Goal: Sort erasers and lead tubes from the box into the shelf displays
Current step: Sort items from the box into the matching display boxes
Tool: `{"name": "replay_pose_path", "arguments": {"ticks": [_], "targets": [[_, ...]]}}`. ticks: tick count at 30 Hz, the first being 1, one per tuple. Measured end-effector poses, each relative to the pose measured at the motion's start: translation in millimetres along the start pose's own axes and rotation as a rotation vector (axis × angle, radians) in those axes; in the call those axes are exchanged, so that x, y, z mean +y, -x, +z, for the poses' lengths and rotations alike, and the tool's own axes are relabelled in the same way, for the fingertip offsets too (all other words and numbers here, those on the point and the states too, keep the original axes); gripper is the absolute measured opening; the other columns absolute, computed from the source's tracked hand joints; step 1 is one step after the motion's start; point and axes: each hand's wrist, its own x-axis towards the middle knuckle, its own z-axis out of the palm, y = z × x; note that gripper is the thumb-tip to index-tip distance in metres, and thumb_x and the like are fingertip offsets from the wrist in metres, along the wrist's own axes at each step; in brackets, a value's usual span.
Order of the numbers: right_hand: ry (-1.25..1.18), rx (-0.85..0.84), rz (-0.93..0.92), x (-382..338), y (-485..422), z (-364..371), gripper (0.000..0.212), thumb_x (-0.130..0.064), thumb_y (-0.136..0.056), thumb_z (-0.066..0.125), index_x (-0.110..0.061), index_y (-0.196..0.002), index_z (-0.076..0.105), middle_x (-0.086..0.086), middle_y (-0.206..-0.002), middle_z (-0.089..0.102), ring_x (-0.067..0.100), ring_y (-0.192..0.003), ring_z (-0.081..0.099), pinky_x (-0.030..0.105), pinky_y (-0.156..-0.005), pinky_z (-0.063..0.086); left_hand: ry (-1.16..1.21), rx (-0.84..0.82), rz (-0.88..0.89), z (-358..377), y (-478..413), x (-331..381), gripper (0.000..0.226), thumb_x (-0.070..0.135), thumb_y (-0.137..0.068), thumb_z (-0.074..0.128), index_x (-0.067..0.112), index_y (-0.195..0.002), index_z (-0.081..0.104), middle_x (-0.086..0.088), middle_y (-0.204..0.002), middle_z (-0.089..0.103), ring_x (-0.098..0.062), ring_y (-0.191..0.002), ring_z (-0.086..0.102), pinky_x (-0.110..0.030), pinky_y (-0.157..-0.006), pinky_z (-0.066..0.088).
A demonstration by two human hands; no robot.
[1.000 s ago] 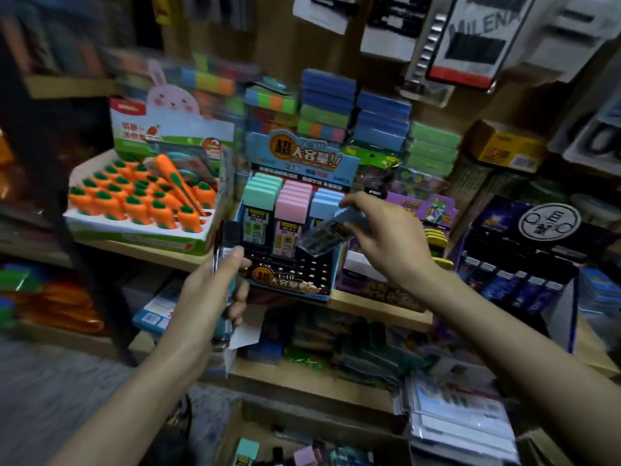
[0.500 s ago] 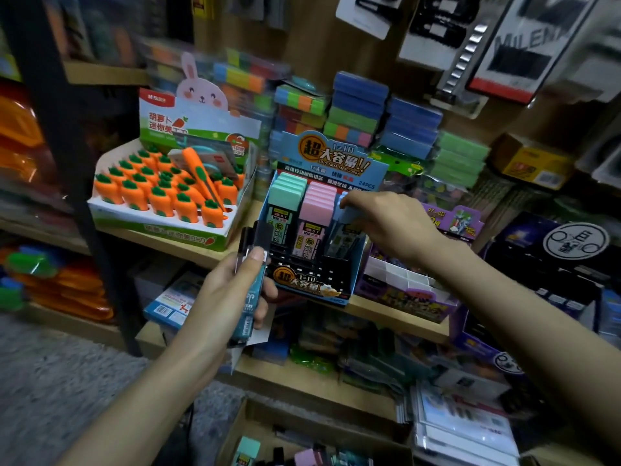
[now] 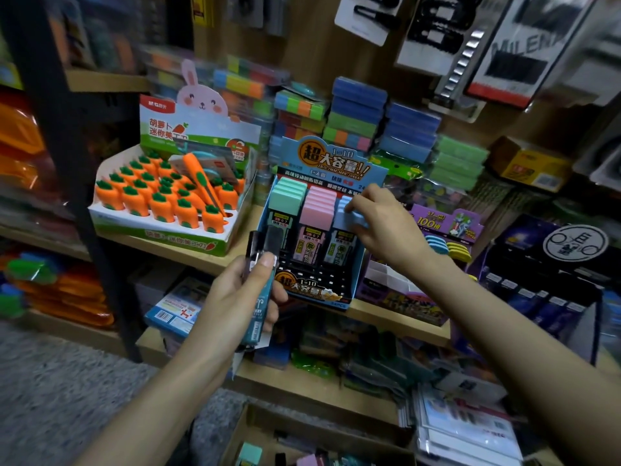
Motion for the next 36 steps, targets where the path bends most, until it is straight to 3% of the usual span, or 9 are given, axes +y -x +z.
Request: {"name": "replay_pose_path", "arguments": {"ticks": [3, 7, 10, 14, 18, 23, 26, 31, 36], "targets": [[-0.148, 0.112, 0.049, -13, 17, -3, 0.021, -0.017, -0.091, 0.057, -0.011, -0.111, 0.059, 0.003, -0.105, 0.052, 0.018, -0.099, 0.048, 0.030, -0.081, 0.041, 0.020, -0.023, 0.004, 5, 0, 1, 0.035, 0.047, -0.078, 0.054, 0.016, -0.093, 0.056, -0.001, -0.061, 0.066, -0.010, -0.043, 0.054, -0.022, -0.038, 0.042], [-0.973, -0.062, 0.273, -50, 49, -16, 0.009, -0.025, -0.092, 0.057, -0.024, -0.095, 0.066, -0.012, -0.087, 0.064, -0.003, -0.079, 0.057, 0.011, -0.069, 0.043, 0.029, -0.094, 0.010, 19, 2, -3, 0.031, 0.045, -0.078, 0.056, 0.020, -0.097, 0.059, -0.005, -0.066, 0.069, -0.011, -0.047, 0.058, -0.021, -0.041, 0.045], [-1.312, -0.135, 0.370, -59, 71, -19, 0.010, -0.016, -0.091, 0.058, -0.017, -0.092, 0.068, -0.010, -0.077, 0.066, -0.002, -0.071, 0.058, 0.013, -0.063, 0.045, 0.019, -0.149, 0.005, 31, 7, -8, 0.032, 0.045, -0.078, 0.055, 0.021, -0.098, 0.060, -0.006, -0.066, 0.070, -0.012, -0.047, 0.059, -0.021, -0.040, 0.045], [-1.564, -0.111, 0.482, -48, 95, -20, 0.015, -0.007, -0.089, 0.057, -0.015, -0.090, 0.069, -0.001, -0.081, 0.067, 0.013, -0.080, 0.061, 0.025, -0.073, 0.047, -0.012, -0.206, -0.020, 49, 11, -15, 0.034, 0.046, -0.078, 0.055, 0.021, -0.100, 0.060, -0.007, -0.068, 0.070, -0.014, -0.048, 0.061, -0.022, -0.040, 0.046], [-1.540, -0.072, 0.561, -29, 122, -17, 0.014, -0.020, -0.084, 0.066, -0.015, -0.097, 0.066, 0.004, -0.093, 0.067, 0.018, -0.091, 0.063, 0.035, -0.081, 0.046, -0.034, -0.278, -0.051, 73, 13, -24, 0.037, 0.047, -0.075, 0.057, 0.021, -0.101, 0.060, -0.008, -0.070, 0.071, -0.017, -0.050, 0.063, -0.022, -0.041, 0.047], [-1.636, 0.025, 0.699, -1, 150, -26, 0.008, -0.011, -0.085, 0.066, -0.018, -0.080, 0.064, 0.002, -0.076, 0.070, 0.015, -0.070, 0.065, 0.025, -0.062, 0.051, 0.015, -0.386, -0.103, 110, 16, -38, 0.048, 0.057, -0.069, 0.058, 0.022, -0.102, 0.062, -0.010, -0.080, 0.074, -0.022, -0.064, 0.070, -0.023, -0.048, 0.052], [-1.654, 0.161, 0.758, 25, 161, -42, 0.011, -0.004, -0.085, 0.062, -0.012, -0.079, 0.059, 0.000, -0.063, 0.066, 0.011, -0.055, 0.062, 0.021, -0.048, 0.049, 0.004, -0.360, -0.064, 135, 11, -44, 0.032, 0.052, -0.079, 0.051, 0.027, -0.092, 0.067, 0.003, -0.085, 0.075, -0.011, -0.074, 0.072, -0.019, -0.056, 0.054], [-1.197, 0.420, 0.749, 91, 180, -69, 0.014, -0.005, -0.084, 0.065, -0.017, -0.080, 0.058, -0.006, -0.067, 0.062, 0.009, -0.066, 0.060, 0.018, -0.059, 0.048, -0.126, -0.316, 0.018, 167, -4, -46, 0.028, 0.034, -0.096, 0.042, 0.021, -0.090, 0.066, 0.008, -0.069, 0.067, -0.002, -0.065, 0.063, -0.018, -0.057, 0.052], [-0.675, 0.533, 0.776, 149, 196, -65, 0.009, -0.011, -0.085, 0.067, -0.009, -0.090, 0.061, 0.007, -0.085, 0.063, 0.023, -0.083, 0.060, 0.036, -0.080, 0.050, -0.162, -0.286, 0.069, 172, -19, -52, 0.028, 0.031, -0.097, 0.043, 0.022, -0.090, 0.068, 0.009, -0.065, 0.054, -0.002, -0.055, 0.052, -0.017, -0.048, 0.044]]}}
